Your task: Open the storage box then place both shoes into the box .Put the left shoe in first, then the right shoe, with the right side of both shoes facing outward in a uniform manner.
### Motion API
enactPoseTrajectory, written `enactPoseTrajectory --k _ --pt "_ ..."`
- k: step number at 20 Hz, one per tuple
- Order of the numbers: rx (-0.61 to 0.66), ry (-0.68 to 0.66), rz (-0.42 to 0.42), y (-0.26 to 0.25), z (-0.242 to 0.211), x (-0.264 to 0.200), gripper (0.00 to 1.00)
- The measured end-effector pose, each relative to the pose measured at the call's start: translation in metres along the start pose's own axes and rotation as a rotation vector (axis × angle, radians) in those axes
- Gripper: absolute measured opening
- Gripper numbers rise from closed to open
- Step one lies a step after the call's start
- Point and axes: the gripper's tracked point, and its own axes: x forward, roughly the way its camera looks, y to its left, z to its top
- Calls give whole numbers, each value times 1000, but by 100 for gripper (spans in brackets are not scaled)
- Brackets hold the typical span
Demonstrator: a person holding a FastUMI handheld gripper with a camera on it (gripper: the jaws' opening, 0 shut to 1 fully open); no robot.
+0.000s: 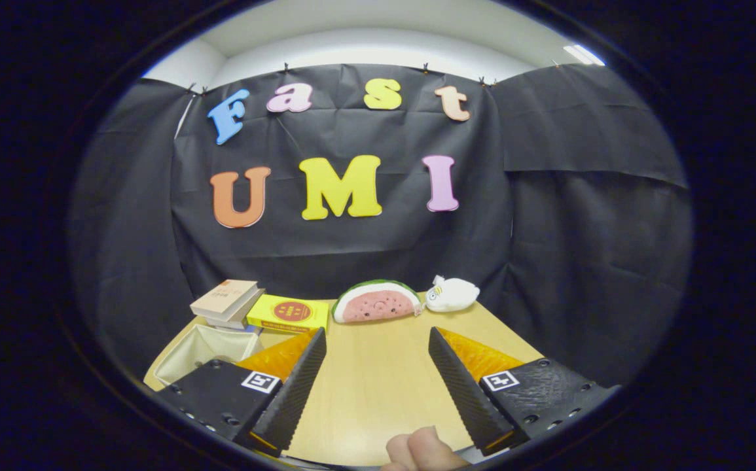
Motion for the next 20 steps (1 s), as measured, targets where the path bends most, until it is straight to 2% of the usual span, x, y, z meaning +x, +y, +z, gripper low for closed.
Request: enactPoseTrajectory --k 3,8,20 --pt "-15 -82 27 -14 4 -16 96" --pt "-41 -105 91 -22 -17 -29 96" --pt "-8 -98 96 -29 -29 -31 96"
